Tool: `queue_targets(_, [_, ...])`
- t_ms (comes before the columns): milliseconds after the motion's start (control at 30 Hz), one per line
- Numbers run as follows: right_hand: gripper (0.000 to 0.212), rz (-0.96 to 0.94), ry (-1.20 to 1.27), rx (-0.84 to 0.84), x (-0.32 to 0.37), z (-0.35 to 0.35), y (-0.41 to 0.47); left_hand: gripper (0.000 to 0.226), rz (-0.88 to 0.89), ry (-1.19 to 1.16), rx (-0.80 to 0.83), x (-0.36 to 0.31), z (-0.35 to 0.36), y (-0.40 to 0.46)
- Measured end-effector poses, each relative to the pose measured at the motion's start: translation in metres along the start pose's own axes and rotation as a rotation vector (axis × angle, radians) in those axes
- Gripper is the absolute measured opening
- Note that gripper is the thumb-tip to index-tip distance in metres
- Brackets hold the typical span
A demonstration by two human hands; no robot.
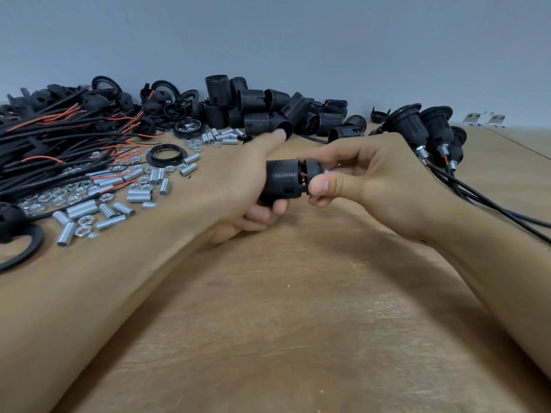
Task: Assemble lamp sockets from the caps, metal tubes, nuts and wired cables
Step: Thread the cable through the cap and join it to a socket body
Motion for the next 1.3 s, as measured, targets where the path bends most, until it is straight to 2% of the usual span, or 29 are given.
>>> queue_targets(33, [0.022,0.051,0.065,0.025,-0.007,-0.001,0.001,0.057,-0.006,-0.021,0.074,-0.001,0.006,-0.002])
queue_targets(100, [0.027,0.134,0.17,0.083,-0.018,0.001,0.0,0.056,0.019,0.0,0.092,-0.003,0.008,-0.004])
queue_targets(200, [0.03,0.143,0.198,0.076,-0.023,0.004,0.0,0.057,0.06,-0.003,-0.02,-0.003,0.004,-0.006])
queue_targets(400, [0.027,0.164,0.135,0.06,-0.024,0.007,0.0,0.033,-0.044,-0.037,-0.18,0.006,-0.001,-0.012])
queue_targets(567, [0.029,0.159,0.047,0.028,-0.019,0.01,-0.004,0.028,-0.051,-0.044,-0.287,0.01,-0.006,-0.02])
queue_targets(667, [0.022,0.162,0.018,0.001,-0.018,0.011,-0.006,0.028,-0.046,-0.024,-0.319,0.01,-0.009,-0.022])
queue_targets(800, [0.018,0.144,-0.009,0.008,-0.017,0.013,-0.005,0.033,-0.023,0.01,-0.292,0.007,-0.01,-0.016])
queue_targets(933, [0.016,0.125,-0.03,0.019,-0.019,0.014,-0.002,0.039,-0.069,0.065,-0.182,0.007,-0.012,-0.007])
queue_targets(1000, [0.022,0.122,-0.066,0.017,-0.021,0.016,0.0,0.051,-0.017,0.209,-0.207,0.002,-0.021,-0.006])
queue_targets(1067, [0.023,0.128,-0.13,0.035,-0.025,0.019,0.001,0.065,0.173,0.54,-0.374,-0.018,-0.036,-0.008])
queue_targets(1100, [0.022,0.134,-0.147,0.038,-0.027,0.02,0.001,0.063,0.291,0.723,-0.502,-0.033,-0.045,-0.014])
queue_targets(1167, [0.021,0.155,-0.145,0.032,-0.03,0.019,0.002,0.044,0.444,1.036,-0.749,-0.058,-0.064,-0.027])
queue_targets(1233, [0.022,0.171,-0.138,0.04,-0.031,0.019,0.002,0.026,0.357,1.25,-0.873,-0.062,-0.094,-0.025])
queue_targets(1300, [0.023,0.172,-0.153,0.061,-0.03,0.022,0.002,0.025,0.09,1.392,-0.853,-0.048,-0.126,-0.017])
Point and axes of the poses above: each hand's wrist, its own y-axis towards the middle knuckle, its own z-axis out of the palm, x = y × z, the point moved 10 cm from there along y, towards the middle knuckle
